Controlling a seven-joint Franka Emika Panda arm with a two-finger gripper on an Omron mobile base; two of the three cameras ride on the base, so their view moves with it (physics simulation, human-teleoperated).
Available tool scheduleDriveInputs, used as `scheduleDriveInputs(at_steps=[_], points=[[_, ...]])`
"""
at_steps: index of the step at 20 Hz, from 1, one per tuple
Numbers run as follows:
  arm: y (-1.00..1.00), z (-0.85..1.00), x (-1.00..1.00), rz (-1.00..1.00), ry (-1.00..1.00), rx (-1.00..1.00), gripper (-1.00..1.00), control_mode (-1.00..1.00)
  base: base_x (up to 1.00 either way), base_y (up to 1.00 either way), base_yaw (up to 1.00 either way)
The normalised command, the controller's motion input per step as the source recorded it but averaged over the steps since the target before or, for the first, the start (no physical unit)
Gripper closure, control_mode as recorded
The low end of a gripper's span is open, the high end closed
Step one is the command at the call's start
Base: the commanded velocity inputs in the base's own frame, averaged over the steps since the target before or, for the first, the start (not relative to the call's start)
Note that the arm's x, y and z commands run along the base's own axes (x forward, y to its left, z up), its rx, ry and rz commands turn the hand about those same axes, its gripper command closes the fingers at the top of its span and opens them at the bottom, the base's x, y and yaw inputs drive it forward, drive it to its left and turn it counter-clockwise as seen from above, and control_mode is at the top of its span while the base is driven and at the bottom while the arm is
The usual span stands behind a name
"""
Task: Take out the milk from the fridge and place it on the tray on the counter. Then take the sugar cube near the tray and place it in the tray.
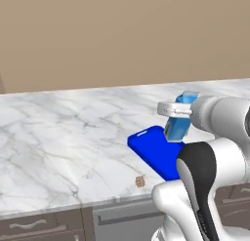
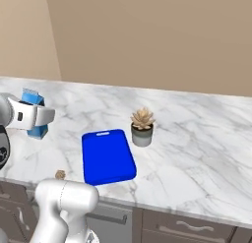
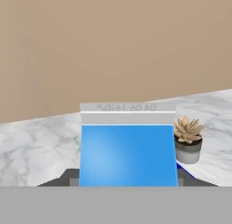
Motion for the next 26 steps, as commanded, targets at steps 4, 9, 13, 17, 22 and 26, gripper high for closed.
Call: scheduleDriveInputs(at_steps=[4,9,13,17,22,26], points=[[0.0,0.0,0.0,0.0,0.0,0.0,1.0,1.0,0.09,-0.02,0.24],[0.0,0.0,0.0,0.0,0.0,0.0,1.0,1.0,-0.05,0.0,0.06],[0.0,0.0,0.0,0.0,0.0,0.0,1.0,1.0,-0.36,0.0,-0.09],[0.0,0.0,0.0,0.0,0.0,0.0,1.0,1.0,-0.01,0.0,-0.14],[0.0,0.0,0.0,0.0,0.0,0.0,1.0,1.0,0.13,0.0,-0.16],[-0.06,-0.02,0.49,-0.03,0.01,0.0,1.0,-1.0,0.0,0.0,0.0]])
